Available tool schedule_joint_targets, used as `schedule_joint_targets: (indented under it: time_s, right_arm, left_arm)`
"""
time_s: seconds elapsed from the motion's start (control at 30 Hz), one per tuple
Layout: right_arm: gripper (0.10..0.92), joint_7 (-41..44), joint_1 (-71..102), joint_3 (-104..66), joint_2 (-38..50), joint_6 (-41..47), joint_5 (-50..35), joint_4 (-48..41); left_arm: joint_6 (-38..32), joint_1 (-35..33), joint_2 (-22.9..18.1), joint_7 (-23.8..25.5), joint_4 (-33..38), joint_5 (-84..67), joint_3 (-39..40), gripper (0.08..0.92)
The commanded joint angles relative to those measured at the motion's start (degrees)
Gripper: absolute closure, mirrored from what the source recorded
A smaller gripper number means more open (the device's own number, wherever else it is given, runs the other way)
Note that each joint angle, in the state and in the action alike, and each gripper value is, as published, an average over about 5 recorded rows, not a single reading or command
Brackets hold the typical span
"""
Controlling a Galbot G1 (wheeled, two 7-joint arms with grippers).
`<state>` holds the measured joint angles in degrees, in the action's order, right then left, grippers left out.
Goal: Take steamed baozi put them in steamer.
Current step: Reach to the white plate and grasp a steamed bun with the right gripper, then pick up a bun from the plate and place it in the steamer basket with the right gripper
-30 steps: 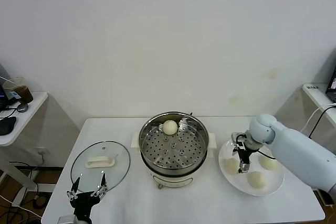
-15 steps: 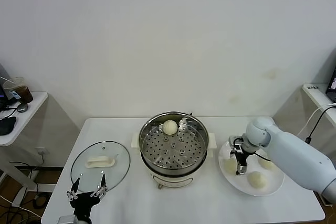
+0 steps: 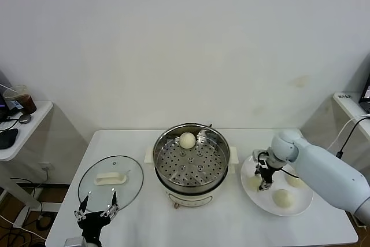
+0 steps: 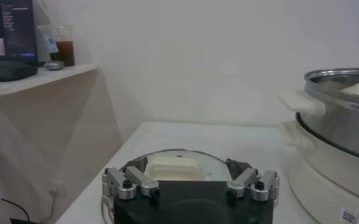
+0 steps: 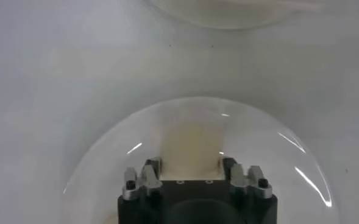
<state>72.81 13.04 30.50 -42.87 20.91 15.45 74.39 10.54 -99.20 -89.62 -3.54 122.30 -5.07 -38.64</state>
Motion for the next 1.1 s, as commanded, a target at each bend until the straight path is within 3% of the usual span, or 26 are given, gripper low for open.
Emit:
schedule_joint_targets:
  time_s: [0.03,0.47,0.73,1.1]
  right_arm:
    - [0.529,0.19,-1.1,-0.28,0.96,0.05,-0.57,0.47]
    - [0.533,4.35,-28.76,15.99,3.89,3.77,-13.91,5.01]
    - [0.533,5.82,-47.34,28.66,-3.71,7.22,-25.2,6.28]
    - [0.533,3.58,-48.29,32.49,-19.34,15.09,-36.32,5.97]
  left_arm:
    - [0.04,0.0,-0.02,-0.07,0.06,0.03,0.08,0.177]
    - [0.38,0.36,0.57,-0.59,0.53,0.25,0.29,0.177]
    - [0.87,0.56,1.3,-0.99,0.77,0.39,0.81,0.177]
    - [1.18,1.23,1.17,-1.14,1.52,0.1,1.38,0.177]
